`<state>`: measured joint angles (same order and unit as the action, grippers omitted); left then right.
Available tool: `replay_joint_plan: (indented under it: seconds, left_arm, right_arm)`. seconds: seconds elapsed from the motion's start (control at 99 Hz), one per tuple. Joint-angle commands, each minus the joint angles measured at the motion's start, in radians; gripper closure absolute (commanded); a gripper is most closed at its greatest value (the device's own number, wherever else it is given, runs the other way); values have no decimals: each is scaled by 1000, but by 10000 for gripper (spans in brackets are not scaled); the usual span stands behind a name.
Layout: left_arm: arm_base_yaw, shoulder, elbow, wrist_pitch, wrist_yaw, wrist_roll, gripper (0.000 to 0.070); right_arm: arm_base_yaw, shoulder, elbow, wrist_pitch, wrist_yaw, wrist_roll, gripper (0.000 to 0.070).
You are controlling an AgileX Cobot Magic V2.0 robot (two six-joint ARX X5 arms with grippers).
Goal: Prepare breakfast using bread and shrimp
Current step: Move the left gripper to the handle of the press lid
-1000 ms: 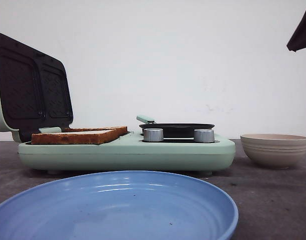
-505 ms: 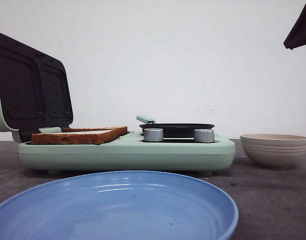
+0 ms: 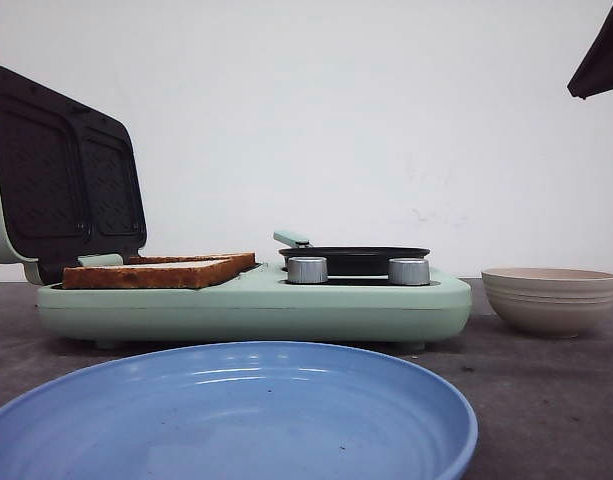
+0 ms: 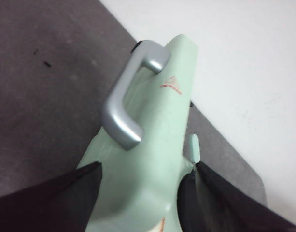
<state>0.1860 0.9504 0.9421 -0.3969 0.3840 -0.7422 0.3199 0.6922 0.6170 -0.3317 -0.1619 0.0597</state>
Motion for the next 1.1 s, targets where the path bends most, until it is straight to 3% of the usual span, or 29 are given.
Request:
replay_joint_plan:
  seconds: [0.0, 1.09]
  left_arm:
    - [4, 20, 14, 26, -2, 21, 346]
    - [5, 190, 14, 164, 2, -37, 346]
  right_arm:
    - [2, 4, 5, 10, -5, 10, 690]
    - [2, 5, 5, 7, -7, 12, 690]
